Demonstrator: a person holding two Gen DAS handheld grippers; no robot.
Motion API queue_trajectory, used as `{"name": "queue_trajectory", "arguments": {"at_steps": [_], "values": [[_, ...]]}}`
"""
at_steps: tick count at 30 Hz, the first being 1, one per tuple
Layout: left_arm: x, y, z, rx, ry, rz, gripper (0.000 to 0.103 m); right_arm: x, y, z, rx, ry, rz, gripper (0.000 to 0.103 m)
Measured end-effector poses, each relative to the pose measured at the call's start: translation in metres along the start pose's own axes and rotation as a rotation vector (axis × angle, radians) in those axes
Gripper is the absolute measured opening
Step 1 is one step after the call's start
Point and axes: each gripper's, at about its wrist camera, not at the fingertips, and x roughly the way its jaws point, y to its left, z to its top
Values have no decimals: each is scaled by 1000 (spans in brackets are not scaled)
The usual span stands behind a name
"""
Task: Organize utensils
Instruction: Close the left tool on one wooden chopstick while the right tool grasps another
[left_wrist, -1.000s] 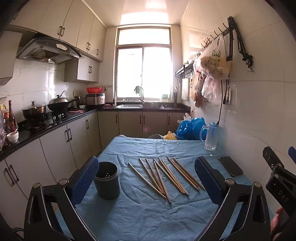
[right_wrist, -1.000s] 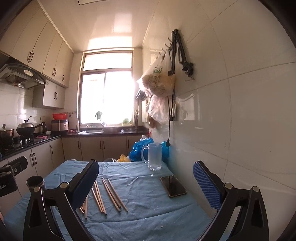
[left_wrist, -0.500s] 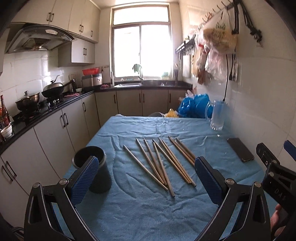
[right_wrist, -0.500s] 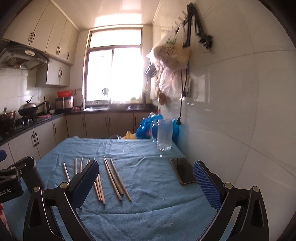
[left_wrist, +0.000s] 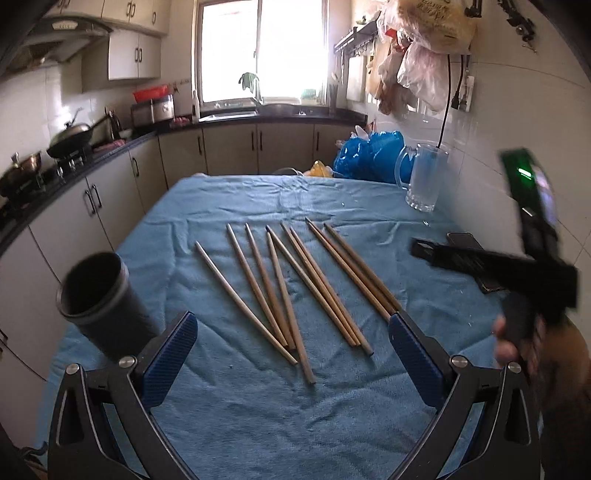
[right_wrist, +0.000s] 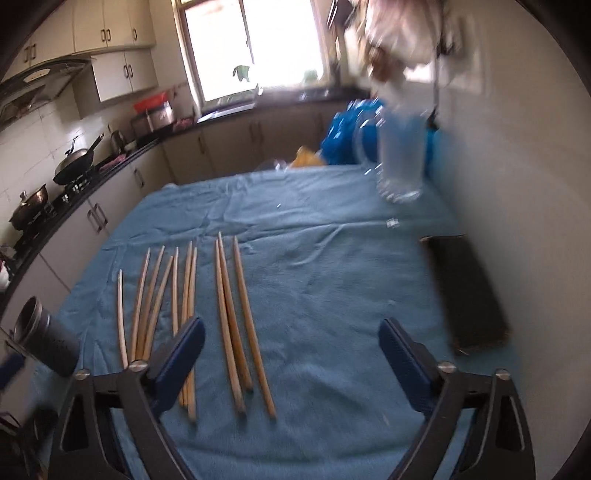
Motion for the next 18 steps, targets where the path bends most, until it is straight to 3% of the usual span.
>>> {"name": "queue_trajectory", "arguments": {"at_steps": [2,5,7,13,18], "values": [[6,3,0,-8,3,0,97,26,3,12,10,53,72,86],[17,9,3,-15,29,-5,71,66,12,30,4,128,147,71],[27,15,7,-42,55,-14,69,90,20,40,-2,167,157,61],[59,19,25,-99,95,-51,66,129,37,53,-33,203,143,60],[99,14,39,-129,174,-84,38,137,42,56,-70,207,127,58]]}}
